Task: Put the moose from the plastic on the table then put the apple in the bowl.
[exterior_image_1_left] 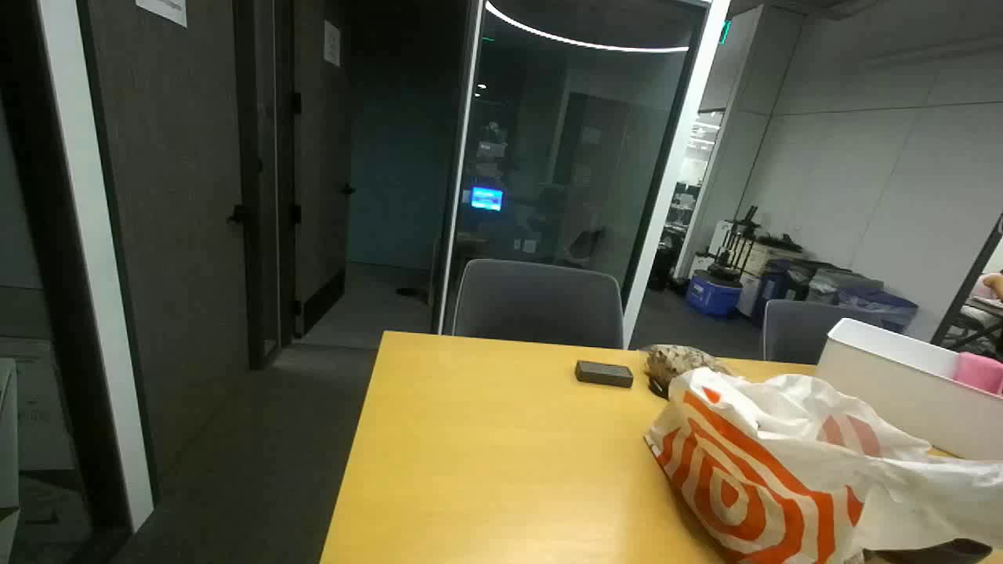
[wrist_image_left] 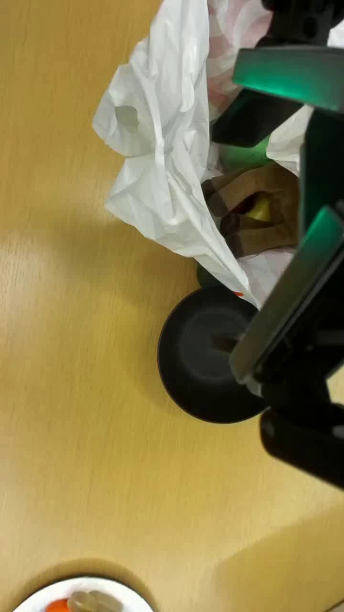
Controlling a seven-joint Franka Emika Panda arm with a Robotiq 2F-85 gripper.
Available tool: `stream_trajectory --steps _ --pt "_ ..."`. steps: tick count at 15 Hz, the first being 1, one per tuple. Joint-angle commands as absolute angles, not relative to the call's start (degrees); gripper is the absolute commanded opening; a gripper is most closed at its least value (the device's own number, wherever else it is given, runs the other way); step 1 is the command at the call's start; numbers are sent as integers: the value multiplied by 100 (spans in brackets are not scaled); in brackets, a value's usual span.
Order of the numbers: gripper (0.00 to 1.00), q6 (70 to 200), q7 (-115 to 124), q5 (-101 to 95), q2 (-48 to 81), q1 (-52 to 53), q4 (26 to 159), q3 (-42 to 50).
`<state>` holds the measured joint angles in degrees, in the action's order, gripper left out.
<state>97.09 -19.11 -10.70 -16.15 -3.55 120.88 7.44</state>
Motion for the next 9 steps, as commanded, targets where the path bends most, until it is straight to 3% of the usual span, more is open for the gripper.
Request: stream_trajectory --steps 1,9 --pt "100 9697 -1914 -1067 -1611 -360 12056 738" --pt "100 9696 -1914 -1067 -1634 -359 12021 739"
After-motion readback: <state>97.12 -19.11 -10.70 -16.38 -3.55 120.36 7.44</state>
